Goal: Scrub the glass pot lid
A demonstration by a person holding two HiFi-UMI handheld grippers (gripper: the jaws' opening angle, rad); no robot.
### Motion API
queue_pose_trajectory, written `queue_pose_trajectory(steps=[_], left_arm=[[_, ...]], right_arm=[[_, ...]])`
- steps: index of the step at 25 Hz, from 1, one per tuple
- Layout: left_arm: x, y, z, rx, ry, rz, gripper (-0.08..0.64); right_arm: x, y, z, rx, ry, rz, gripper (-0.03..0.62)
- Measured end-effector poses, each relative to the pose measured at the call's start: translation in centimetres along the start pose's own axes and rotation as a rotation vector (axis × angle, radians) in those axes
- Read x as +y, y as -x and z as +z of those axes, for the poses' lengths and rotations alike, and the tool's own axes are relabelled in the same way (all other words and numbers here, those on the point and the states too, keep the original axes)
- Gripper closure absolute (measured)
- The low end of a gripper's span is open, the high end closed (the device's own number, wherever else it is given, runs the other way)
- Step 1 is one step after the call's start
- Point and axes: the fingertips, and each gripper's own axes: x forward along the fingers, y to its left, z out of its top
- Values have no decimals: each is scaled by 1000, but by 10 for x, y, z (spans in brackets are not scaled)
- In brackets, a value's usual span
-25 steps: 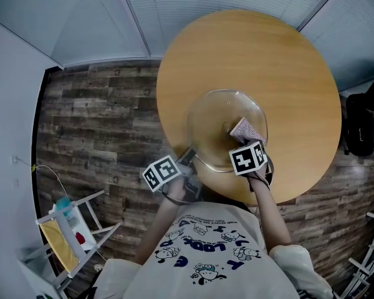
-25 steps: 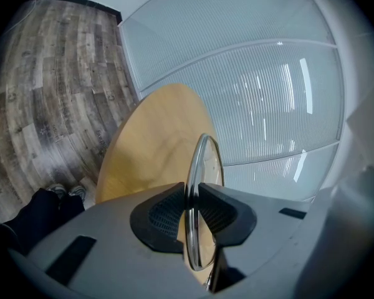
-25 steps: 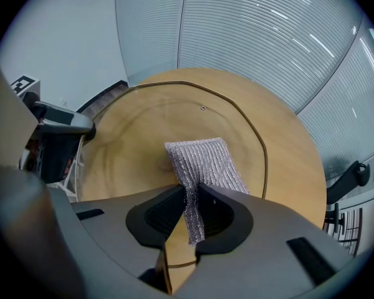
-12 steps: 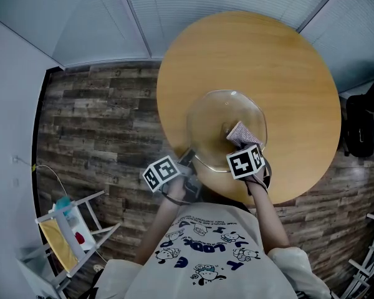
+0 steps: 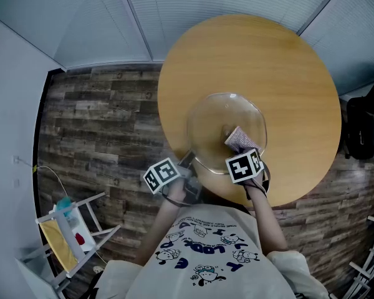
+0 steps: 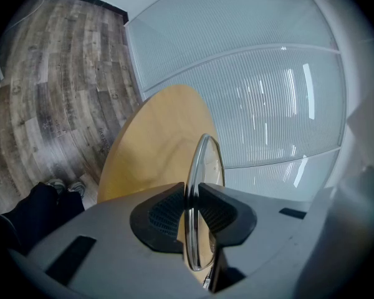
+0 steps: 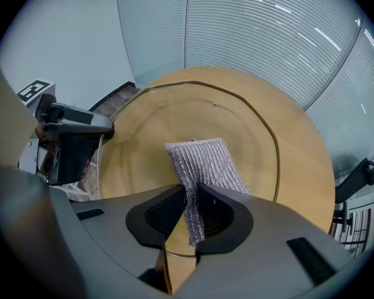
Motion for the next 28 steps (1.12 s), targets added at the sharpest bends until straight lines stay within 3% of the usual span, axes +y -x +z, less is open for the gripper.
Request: queue_pose_trajectory(steps=[28], left_arm=[[-1,-1,-3,2,23,-3,486]], right_arm=[[36,7,0,15,-54,132,518]])
